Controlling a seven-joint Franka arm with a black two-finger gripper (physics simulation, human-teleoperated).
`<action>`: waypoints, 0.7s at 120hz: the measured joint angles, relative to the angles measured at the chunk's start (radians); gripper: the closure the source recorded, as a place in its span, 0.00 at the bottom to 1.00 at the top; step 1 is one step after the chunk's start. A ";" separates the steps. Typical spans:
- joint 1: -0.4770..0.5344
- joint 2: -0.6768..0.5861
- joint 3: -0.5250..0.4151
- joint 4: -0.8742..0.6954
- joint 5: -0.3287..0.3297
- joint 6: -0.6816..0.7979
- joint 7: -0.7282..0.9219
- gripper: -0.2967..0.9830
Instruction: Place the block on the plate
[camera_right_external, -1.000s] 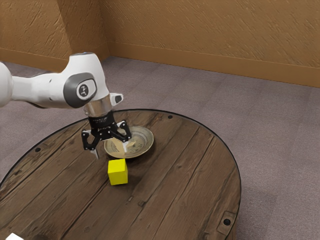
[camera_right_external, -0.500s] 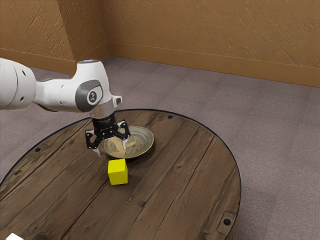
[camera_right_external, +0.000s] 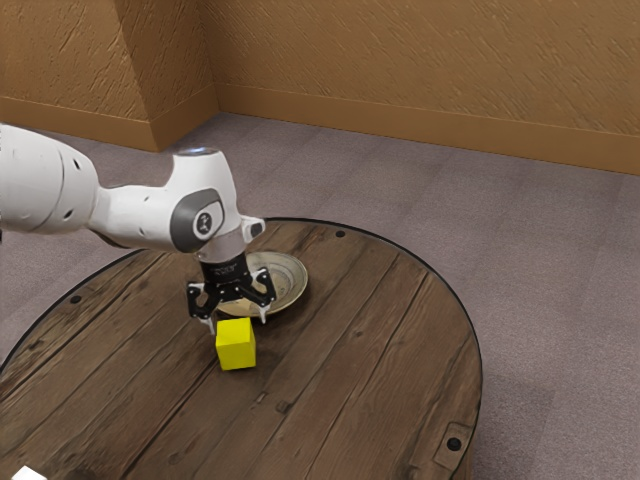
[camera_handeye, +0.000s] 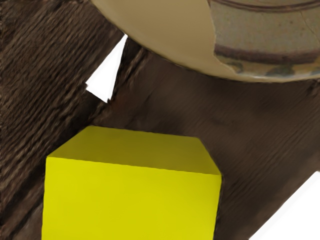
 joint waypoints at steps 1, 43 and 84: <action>0.000 0.001 0.001 0.000 0.000 0.001 0.001 0.23; 0.002 0.066 0.021 -0.001 -0.004 0.056 0.048 0.25; 0.002 0.088 0.022 0.000 -0.012 0.084 0.073 0.43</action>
